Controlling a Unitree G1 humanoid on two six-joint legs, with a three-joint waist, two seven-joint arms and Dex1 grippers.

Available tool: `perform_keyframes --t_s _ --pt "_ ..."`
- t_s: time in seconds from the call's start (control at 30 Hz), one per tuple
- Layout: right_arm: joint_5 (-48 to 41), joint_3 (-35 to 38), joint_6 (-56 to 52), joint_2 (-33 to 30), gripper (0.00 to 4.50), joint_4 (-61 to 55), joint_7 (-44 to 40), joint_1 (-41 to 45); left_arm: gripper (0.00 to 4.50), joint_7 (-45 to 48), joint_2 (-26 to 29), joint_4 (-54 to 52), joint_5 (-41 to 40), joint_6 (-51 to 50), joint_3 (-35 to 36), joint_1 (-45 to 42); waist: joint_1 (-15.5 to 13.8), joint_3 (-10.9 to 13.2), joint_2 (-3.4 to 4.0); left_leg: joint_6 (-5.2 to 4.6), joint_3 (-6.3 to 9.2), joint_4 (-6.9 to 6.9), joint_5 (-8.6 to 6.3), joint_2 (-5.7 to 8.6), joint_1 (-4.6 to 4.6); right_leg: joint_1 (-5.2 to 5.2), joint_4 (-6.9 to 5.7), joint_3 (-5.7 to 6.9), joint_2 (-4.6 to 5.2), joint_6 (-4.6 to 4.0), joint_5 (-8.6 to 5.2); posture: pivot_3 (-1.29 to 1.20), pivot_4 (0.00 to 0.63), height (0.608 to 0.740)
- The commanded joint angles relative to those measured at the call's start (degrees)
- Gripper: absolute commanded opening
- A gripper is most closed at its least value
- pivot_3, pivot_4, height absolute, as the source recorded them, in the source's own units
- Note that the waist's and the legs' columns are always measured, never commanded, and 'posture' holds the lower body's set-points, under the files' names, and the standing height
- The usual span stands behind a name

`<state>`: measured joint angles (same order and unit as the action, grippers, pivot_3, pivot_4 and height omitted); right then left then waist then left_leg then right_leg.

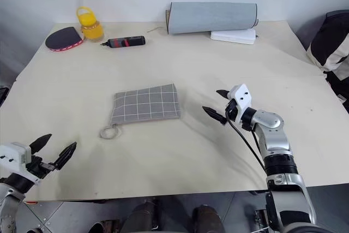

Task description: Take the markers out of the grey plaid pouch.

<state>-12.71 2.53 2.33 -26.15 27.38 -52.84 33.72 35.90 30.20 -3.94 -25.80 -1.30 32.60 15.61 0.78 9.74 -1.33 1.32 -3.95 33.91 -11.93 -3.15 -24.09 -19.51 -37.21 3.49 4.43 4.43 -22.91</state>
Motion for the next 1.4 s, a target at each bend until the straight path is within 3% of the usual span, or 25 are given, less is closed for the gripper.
perform_keyframes --t_s 0.03,0.37,0.4,0.5,0.7,0.83,1.13,1.4 --pt "-0.48 0.24 0.36 0.01 4.48 -2.1 0.13 0.77 4.5 -0.38 0.12 -0.83 1.37 2.75 -0.04 -0.63 0.01 0.0 0.0 0.0 0.0 0.0 0.0 0.0 0.0 0.0 0.0 0.0 0.0 0.0 0.0 0.0 0.15 0.74" --pt "-0.73 -1.1 -2.33 5.05 4.48 -4.06 3.22 2.7 4.5 0.65 2.36 1.26 2.04 2.96 -1.32 -5.92 0.56 -0.01 0.0 0.02 -0.01 0.06 -0.01 -0.01 0.01 -0.02 -0.2 -0.01 -0.01 0.0 0.0 0.0 0.15 0.74" --pt "-0.59 -1.41 -2.38 6.08 4.31 -4.02 3.72 3.41 4.5 0.59 2.45 2.07 2.68 3.79 -1.64 -6.82 0.68 -0.01 0.0 0.03 0.0 0.06 -0.01 -0.02 0.01 -0.04 -0.22 0.0 -0.02 0.0 0.0 0.0 0.15 0.74" --pt "0.22 -3.09 -1.19 10.74 3.61 -2.57 6.02 6.35 4.5 -0.38 3.45 6.88 6.51 7.96 -3.49 -11.66 0.81 -0.01 0.01 0.04 0.01 0.07 0.0 -0.06 0.03 -0.08 -0.31 0.01 -0.07 0.0 0.0 0.0 0.15 0.74" --pt "5.82 -6.24 4.57 18.59 1.39 8.45 12.86 13.78 4.5 1.36 8.1 22.95 15.26 19.77 -9.89 -24.75 0.75 -0.04 -0.04 0.11 0.02 0.17 -0.03 -0.07 0.02 -0.16 -0.54 0.04 -0.08 0.0 0.0 0.0 0.15 0.74" --pt "10.39 -7.19 8.08 20.56 0.02 18.35 19.89 17.77 4.5 3.99 10.51 33.74 18.8 28.34 -14.6 -31.8 0.76 -0.04 -0.04 0.12 -0.01 0.16 -0.03 0.01 0.02 -0.17 -0.57 0.05 -0.02 0.0 0.0 0.0 0.15 0.74" --pt "16.58 -9.77 11.92 23.37 0.02 29.91 25.6 20.91 4.5 5.39 14.94 53.45 28.76 47.77 -24.73 -42.41 1.35 -0.06 -0.06 0.15 -0.17 0.12 -0.04 -0.04 0.02 -0.34 -0.67 0.06 -0.05 0.0 0.0 0.0 0.15 0.74" --pt "18.05 -10.35 12.48 24.22 0.02 30.64 25.51 20.7 4.5 -4.69 16.25 62.61 40.8 59.21 -32.9 -48.29 1.21 -0.12 0.02 0.15 -0.26 0.15 -0.04 -0.06 0.16 -0.3 -0.79 0.02 -0.01 0.01 0.0 0.0 0.15 0.74"
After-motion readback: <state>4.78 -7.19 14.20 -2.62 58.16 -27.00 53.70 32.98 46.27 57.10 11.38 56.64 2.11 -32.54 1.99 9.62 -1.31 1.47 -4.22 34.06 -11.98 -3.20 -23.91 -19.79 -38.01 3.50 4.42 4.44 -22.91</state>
